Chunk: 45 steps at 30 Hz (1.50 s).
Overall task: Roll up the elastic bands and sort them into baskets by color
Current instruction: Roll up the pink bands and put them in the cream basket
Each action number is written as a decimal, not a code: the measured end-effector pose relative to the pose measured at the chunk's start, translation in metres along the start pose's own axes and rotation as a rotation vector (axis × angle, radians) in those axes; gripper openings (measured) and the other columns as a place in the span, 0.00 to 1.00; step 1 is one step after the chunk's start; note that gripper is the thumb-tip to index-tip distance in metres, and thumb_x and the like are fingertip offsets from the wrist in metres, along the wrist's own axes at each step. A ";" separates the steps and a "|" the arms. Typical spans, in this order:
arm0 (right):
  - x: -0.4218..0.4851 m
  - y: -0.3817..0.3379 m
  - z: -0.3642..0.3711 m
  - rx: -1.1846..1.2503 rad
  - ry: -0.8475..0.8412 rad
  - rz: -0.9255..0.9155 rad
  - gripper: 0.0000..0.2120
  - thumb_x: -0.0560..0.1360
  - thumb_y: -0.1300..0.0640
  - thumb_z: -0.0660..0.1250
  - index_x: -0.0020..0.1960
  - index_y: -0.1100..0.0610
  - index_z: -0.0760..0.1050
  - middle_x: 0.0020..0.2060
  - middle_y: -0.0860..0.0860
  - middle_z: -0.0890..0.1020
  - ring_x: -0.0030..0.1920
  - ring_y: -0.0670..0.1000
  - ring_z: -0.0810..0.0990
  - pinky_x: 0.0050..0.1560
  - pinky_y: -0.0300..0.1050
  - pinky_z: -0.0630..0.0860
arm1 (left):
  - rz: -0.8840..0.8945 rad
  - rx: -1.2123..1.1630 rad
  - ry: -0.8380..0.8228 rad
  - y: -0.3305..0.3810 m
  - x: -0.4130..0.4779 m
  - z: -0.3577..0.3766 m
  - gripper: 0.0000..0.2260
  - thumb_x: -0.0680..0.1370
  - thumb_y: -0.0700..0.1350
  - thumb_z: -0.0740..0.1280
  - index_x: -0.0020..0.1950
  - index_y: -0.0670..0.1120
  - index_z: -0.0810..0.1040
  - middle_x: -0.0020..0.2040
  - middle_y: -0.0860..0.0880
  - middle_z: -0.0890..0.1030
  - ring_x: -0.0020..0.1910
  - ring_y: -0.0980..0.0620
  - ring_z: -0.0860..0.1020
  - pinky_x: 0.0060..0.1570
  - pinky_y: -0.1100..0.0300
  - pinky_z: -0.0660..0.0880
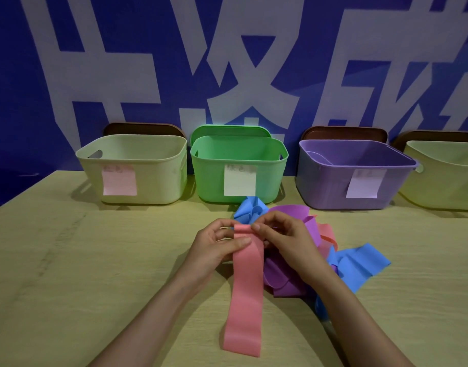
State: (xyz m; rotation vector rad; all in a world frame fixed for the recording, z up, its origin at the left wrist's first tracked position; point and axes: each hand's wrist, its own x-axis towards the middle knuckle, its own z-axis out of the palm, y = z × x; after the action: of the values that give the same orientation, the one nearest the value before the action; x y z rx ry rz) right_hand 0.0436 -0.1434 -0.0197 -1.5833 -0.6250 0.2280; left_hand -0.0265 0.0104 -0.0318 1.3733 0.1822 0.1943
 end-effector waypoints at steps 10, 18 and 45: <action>0.001 0.002 0.000 -0.059 -0.012 0.008 0.06 0.69 0.65 0.74 0.44 0.59 0.79 0.40 0.56 0.83 0.44 0.54 0.82 0.50 0.50 0.79 | 0.043 -0.097 0.035 0.006 -0.002 0.004 0.10 0.72 0.39 0.71 0.51 0.38 0.77 0.45 0.45 0.84 0.42 0.51 0.83 0.37 0.63 0.78; 0.001 0.003 0.000 -0.063 -0.044 0.023 0.11 0.70 0.63 0.74 0.50 0.56 0.77 0.45 0.45 0.82 0.42 0.47 0.81 0.46 0.38 0.78 | 0.119 -0.026 0.069 0.002 0.001 0.000 0.08 0.70 0.35 0.72 0.47 0.37 0.79 0.41 0.48 0.83 0.39 0.53 0.81 0.38 0.64 0.77; 0.001 0.002 0.004 -0.053 -0.052 0.056 0.06 0.76 0.57 0.67 0.49 0.59 0.79 0.36 0.48 0.81 0.35 0.46 0.77 0.40 0.39 0.76 | 0.088 -0.024 0.016 0.002 0.003 -0.001 0.08 0.71 0.33 0.71 0.48 0.42 0.79 0.44 0.48 0.84 0.42 0.53 0.81 0.37 0.63 0.76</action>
State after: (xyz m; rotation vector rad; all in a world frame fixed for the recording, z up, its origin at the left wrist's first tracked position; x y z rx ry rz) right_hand 0.0428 -0.1399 -0.0222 -1.6514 -0.6320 0.2968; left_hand -0.0235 0.0122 -0.0299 1.3570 0.1325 0.2808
